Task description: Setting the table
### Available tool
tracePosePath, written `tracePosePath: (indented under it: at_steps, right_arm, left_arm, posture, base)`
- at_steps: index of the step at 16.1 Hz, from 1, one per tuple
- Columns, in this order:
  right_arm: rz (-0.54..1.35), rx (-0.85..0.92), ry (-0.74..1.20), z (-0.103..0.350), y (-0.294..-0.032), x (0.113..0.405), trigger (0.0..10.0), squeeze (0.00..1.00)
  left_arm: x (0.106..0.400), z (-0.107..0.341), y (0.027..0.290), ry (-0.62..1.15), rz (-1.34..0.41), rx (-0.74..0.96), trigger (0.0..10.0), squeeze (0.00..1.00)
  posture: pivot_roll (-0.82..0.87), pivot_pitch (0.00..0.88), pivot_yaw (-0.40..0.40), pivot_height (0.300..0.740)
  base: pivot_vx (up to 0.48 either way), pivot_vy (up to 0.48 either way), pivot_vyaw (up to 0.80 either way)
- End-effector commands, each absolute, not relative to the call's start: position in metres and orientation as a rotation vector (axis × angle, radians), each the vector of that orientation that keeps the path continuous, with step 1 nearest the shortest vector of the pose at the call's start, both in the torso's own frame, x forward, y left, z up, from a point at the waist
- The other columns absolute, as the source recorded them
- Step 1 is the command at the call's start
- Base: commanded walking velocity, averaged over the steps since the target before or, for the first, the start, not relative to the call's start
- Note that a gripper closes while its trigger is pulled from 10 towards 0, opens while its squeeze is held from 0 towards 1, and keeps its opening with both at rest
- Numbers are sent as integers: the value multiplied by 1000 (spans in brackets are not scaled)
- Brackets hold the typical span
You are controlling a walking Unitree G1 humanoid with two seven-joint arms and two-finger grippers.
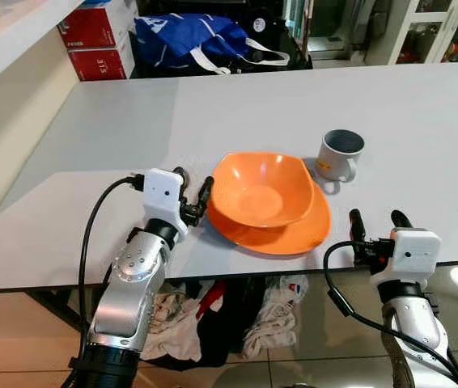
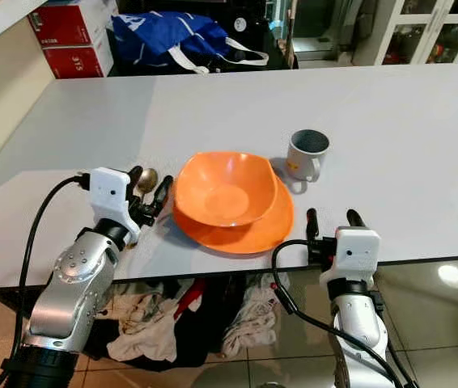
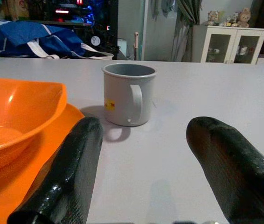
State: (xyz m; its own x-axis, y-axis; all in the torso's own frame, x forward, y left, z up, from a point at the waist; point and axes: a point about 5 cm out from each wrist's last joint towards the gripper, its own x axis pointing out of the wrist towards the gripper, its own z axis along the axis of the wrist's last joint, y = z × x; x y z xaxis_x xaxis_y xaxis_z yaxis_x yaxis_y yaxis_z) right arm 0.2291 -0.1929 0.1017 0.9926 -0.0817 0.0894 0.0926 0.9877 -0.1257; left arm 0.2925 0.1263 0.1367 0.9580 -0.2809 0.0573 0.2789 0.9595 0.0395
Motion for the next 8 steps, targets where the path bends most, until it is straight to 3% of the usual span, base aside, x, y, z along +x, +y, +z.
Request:
tracePosePath:
  at_steps: [1, 8]
  right_arm:
    - [-77, -136, -114, 108, -192, 230, 10000, 0]
    - [-97, -118, -137, 112, -192, 227, 10000, 0]
  left_arm:
    - [292, 133, 135, -60, -247, 46, 10000, 0]
    - [293, 123, 136, -57, -211, 62, 10000, 0]
  posture:
    - [-80, 0, 55, 740]
    - [-93, 0, 64, 740]
  base:
    - [0, 0, 0]
    - [0, 0, 0]
